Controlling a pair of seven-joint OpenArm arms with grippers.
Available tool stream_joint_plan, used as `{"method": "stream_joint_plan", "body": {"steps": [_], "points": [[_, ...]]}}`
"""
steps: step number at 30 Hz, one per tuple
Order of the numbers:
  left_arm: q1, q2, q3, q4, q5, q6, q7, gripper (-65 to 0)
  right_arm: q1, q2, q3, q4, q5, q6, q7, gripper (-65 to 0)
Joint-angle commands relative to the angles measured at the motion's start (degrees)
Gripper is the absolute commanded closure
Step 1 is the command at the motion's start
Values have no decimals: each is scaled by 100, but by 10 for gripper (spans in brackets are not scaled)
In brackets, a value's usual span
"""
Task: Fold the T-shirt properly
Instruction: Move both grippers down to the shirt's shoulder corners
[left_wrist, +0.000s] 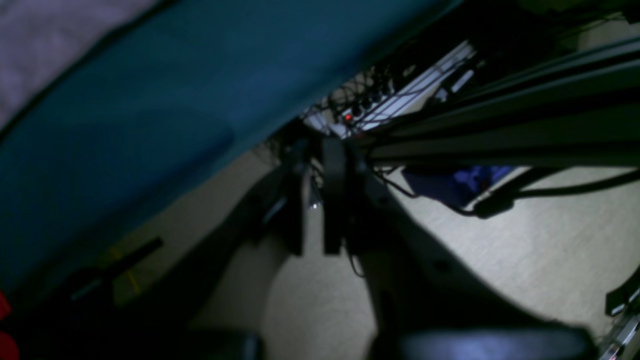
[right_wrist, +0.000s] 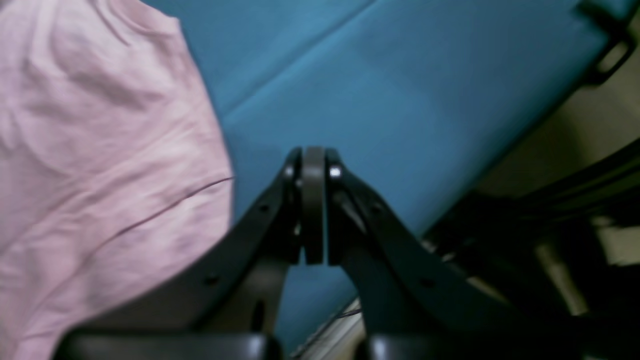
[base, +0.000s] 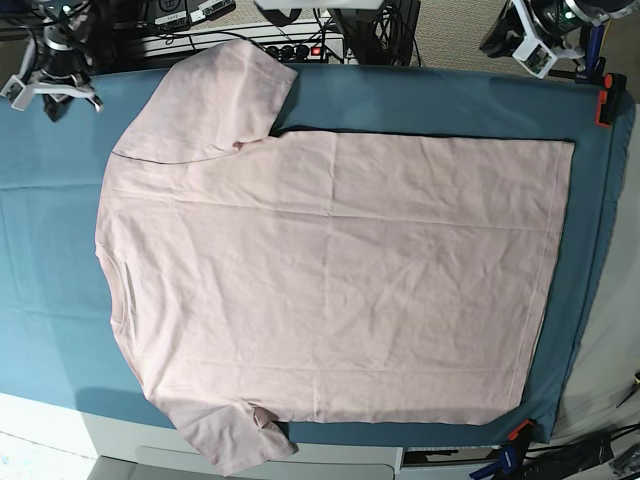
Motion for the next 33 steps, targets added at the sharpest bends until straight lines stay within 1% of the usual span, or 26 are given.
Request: {"method": "stream_joint_plan", "body": {"steps": [1,4,6,9,11,12,15,16,19,22,23,24,29,33], "points": [[2,-46,-39,79,-63,-85,-94,-70,142,-33,37,26,42,17,118,-11],[-111,-48,-39,79,2,-129,-90,-80,562,-275,37,-225,155,-52,52,-11],[-144,-50,-39,79,90,-127,-94,-119,769,-382,37,-446,275,-162,-15,-16],[-151,-50,-39,76,90,-127,-90,-192,896,-503,37,-774,439,-164,-190,-23],[-151,-50,-39,76,90,-127,-90,-218,887,-562,37,-868,557,-131,-378,-46],[-151,-50,-39,76,90,-127,-90,-218,868,-573,37,-874,625,-13,-507,-69],[-153,-50,-39,76,90,-125,-92,-218,713,-570,37,-866,929,678,-752,-146],[-153,-48,-39,76,92,-125,-90,-218,629,-570,37,-866,1034,848,-809,-160],[-153,-46,-39,76,160,-125,-90,-218,348,-553,37,-868,1276,1117,-879,-162],[-153,-46,-39,76,205,-122,-90,-218,125,-522,37,-868,1325,1268,-927,-166],[-153,-46,-39,76,205,-122,-90,-218,79,-520,37,-868,1325,1287,-944,-192],[-153,-46,-39,76,203,-125,-92,-218,42,-525,37,-868,1325,1290,-949,-203],[-168,-46,-39,76,197,-125,-94,-220,13,-525,13,-879,1320,1287,-1010,-203],[-254,-46,-39,76,199,-125,-92,-220,13,-525,-258,-879,1316,1290,-1012,-203]]}}
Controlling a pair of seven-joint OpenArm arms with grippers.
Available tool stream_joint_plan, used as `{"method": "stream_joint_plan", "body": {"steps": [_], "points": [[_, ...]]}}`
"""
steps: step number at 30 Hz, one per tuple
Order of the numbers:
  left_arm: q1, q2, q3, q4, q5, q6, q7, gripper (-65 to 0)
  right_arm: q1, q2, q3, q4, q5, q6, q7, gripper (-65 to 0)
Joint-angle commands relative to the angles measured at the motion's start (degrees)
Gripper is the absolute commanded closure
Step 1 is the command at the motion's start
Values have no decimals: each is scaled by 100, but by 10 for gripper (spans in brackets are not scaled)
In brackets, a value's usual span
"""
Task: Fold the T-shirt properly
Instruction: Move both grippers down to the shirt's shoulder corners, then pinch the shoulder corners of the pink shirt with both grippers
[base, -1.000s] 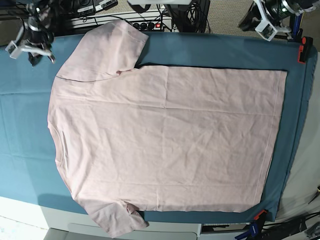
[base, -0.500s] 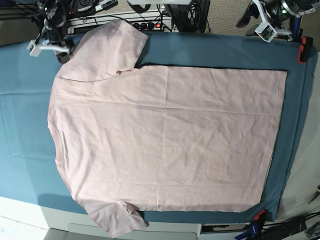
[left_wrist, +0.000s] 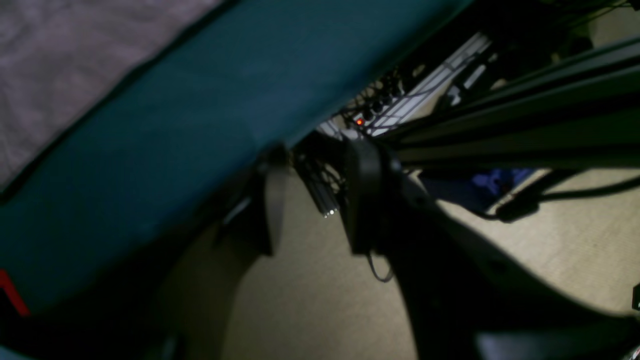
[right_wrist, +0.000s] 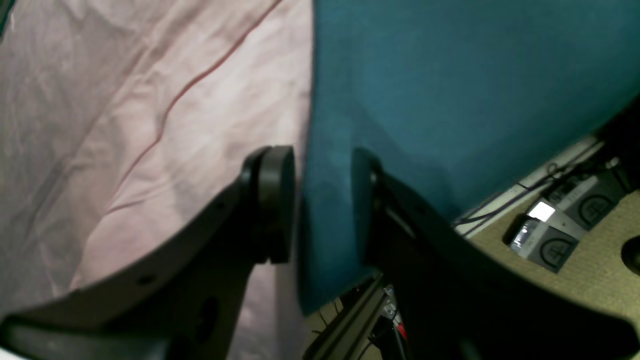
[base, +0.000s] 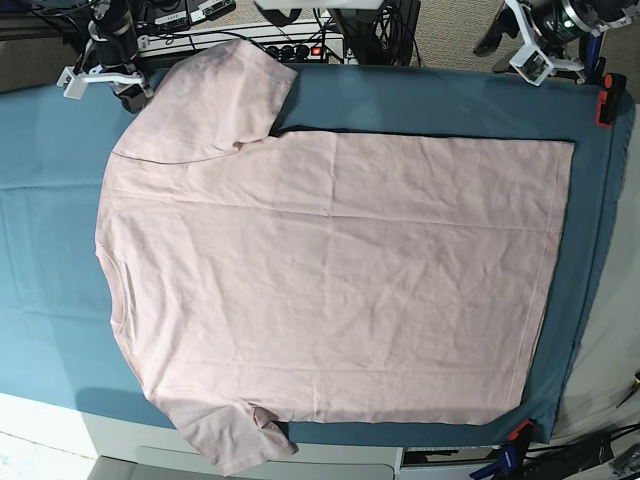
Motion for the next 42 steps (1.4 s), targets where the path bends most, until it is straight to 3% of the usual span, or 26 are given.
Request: {"method": "stream_joint_plan", "body": {"steps": [1,8,12,19,21,24,29,36,42], "points": [[17,-44,-39,76,-59,-22,-105,-220,-61,9,-138,59,-50,-9,-140,-203],[-57,-42,-39,76,-20,-22,-105,-220,-127,9,-846,59,-339,-31,-282,-203],[-105,-44,-39,76,136,-20,-168,-220,-190,11,-918,59,-339,-28,-584,-203],[-621,-46,-39,68,236,24,-111,-220,-302,142,-918,61,-551,-17,-597,-197],[-780,-46,-39,66,166,317,63,-220,-297,186,-918,61,-640,-4,-588,-134],[-1088,-46,-39,-24,85,1117,341,-220,-297,256,-918,61,-636,168,-592,0],[-1926,-39,-39,-793,83,2028,651,-220,-297,299,-918,59,-675,229,-588,0],[-3084,-15,-98,-2024,-459,2127,1060,-220,-297,313,-918,61,-706,229,-553,0],[-3464,109,-1067,-2083,-581,2087,1305,-220,-293,323,-918,59,-809,227,-549,0]]}}
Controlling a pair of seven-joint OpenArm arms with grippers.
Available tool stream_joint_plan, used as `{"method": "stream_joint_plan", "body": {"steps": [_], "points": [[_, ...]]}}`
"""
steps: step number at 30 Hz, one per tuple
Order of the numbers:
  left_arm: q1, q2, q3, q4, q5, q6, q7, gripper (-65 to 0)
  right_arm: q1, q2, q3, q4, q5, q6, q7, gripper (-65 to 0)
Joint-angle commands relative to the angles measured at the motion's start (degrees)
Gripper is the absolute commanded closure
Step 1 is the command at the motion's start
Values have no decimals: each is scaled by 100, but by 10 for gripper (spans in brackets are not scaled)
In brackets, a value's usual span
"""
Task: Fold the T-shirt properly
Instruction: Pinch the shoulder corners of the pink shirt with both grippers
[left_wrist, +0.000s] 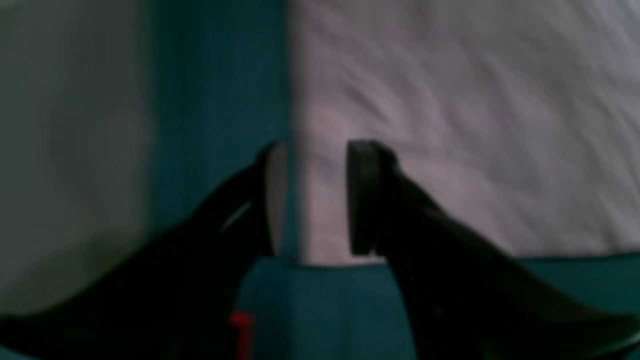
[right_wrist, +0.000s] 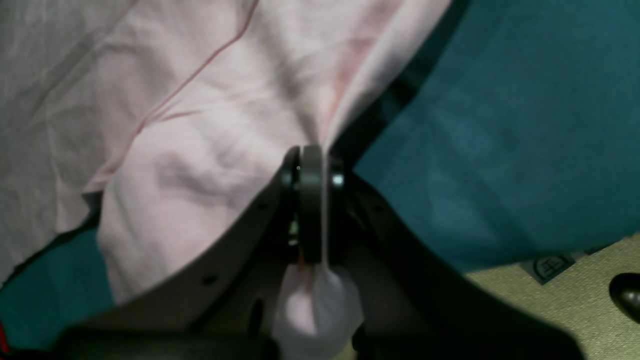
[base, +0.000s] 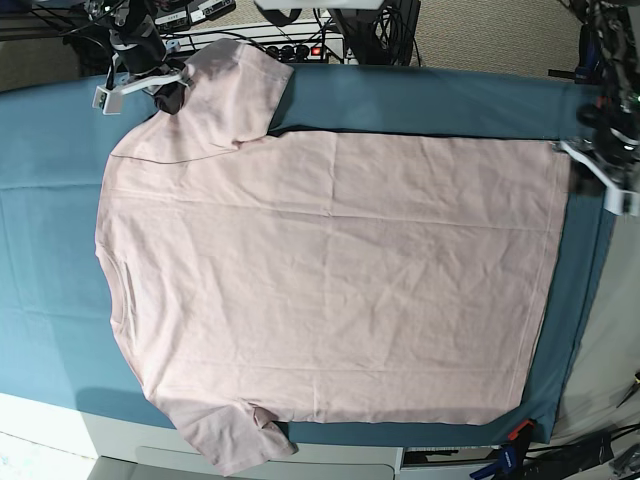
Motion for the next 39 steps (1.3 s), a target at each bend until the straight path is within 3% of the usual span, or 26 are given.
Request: {"method": "stream_joint_plan", "body": {"steps": [1,3,6,16,26,30,34,39], "points": [[-11,-114,-227,83,-74,17,-28,-220,-92,39,0,-24,-264,-116,-323,0],[9,-114,-557,63,-367,-9,177,-220,-76,116,0,-22,-262,-116,-302,0],[4,-114,-837,-236,-811,-350,439,-220,-24,164,0,-22,-267,-116,-304,0],[-46,-109,-857,-1644,-1956,-990,1056,-220,2,190,0,-24,-240,-116,-304,0],[-356,-111,-857,-2087,-2223,-1060,1244,-220,2,188,0,-22,-238,-116,-308,0],[-391,-107,-850,-2087,-2297,-1196,1338,-265,2,188,0,-24,-240,-116,-308,0],[-391,-107,-841,-2087,-2337,-1211,1388,-265,2,188,0,-22,-240,-116,-308,0],[-402,-109,-358,-2087,-2326,-1209,1386,-265,2,188,0,-22,-240,-116,-308,0]]}}
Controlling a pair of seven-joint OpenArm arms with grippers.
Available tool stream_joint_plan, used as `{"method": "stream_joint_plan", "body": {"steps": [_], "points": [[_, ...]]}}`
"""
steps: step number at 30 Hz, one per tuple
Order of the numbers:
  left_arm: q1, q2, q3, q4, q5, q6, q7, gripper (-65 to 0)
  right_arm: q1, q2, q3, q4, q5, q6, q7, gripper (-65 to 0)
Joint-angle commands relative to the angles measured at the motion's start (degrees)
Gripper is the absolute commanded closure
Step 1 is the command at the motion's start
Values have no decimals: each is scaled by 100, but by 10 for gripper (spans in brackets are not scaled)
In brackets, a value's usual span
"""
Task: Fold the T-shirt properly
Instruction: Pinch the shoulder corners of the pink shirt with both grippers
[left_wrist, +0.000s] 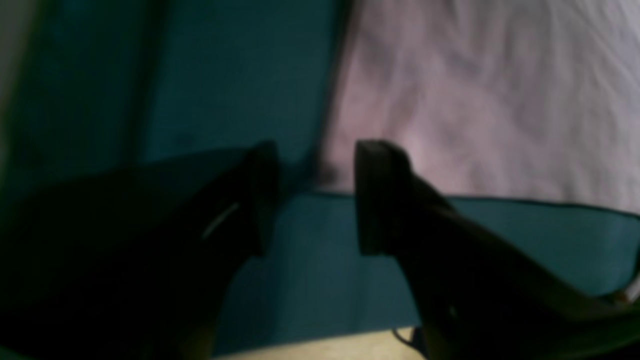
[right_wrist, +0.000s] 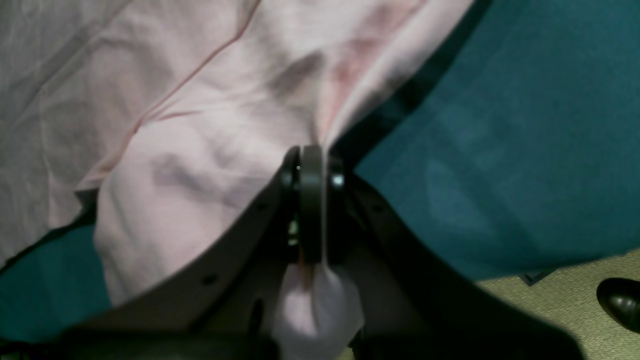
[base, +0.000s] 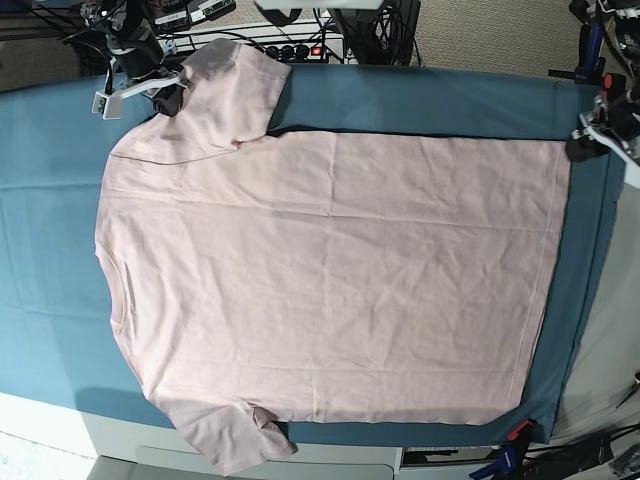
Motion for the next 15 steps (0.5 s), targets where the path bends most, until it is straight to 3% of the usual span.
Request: {"method": "stream_joint_plan", "body": {"steps": [1,9,11,15], "points": [[-24,-103,118,63,-2,-22,74,-265,-63,31,7,-15,-203,-118,-221,0],[-205,-55,636,63,94,2,79,-260,-66,17,7,-15,-208,-118,-221,0],[-188,-61,634,63,96,0,83,-204,-68,15,7,-17,-208,-118,-221,0],[-190,-59,636,63,94,-2,72,0,-68,15,7,-15,-330,-118,-236,0]]}}
